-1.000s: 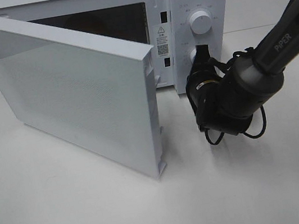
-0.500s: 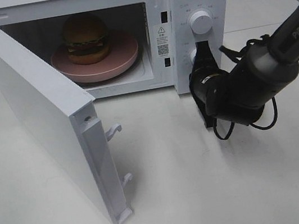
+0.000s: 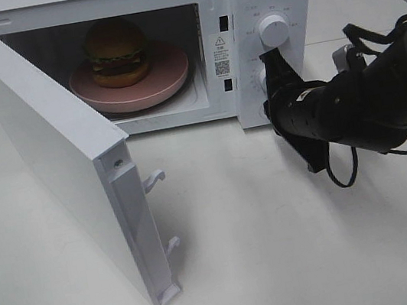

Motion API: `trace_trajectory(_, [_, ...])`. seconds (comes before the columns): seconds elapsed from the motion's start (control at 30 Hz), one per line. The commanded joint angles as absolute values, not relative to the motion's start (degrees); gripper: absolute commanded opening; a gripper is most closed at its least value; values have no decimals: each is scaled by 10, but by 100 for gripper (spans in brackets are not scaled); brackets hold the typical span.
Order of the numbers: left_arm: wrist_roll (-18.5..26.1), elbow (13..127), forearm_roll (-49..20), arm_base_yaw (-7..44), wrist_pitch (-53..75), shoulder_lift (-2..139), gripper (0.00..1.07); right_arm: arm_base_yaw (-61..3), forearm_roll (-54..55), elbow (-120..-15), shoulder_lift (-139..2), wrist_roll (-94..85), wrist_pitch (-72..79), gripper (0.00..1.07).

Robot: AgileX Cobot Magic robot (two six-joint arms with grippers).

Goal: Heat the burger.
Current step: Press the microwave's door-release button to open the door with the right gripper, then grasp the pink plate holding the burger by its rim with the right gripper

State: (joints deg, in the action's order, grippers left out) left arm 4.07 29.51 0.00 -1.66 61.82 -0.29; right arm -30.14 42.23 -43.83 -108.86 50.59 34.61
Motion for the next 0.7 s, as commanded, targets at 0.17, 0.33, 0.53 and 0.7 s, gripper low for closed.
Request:
trace_trajectory(0.17, [38, 295, 0, -18, 612, -6, 100, -296, 376, -424, -1024, 353, 245, 1])
trace_trajectory(0.33, [38, 295, 0, -18, 612, -6, 100, -279, 320, -424, -984, 260, 131, 2])
trace_trajectory(0.53, [38, 295, 0, -18, 612, -6, 100, -260, 264, -424, -938, 137, -25, 3])
trace_trajectory(0.7, [38, 295, 0, -18, 612, -6, 100, -253, 228, -426, -916, 66, -108, 3])
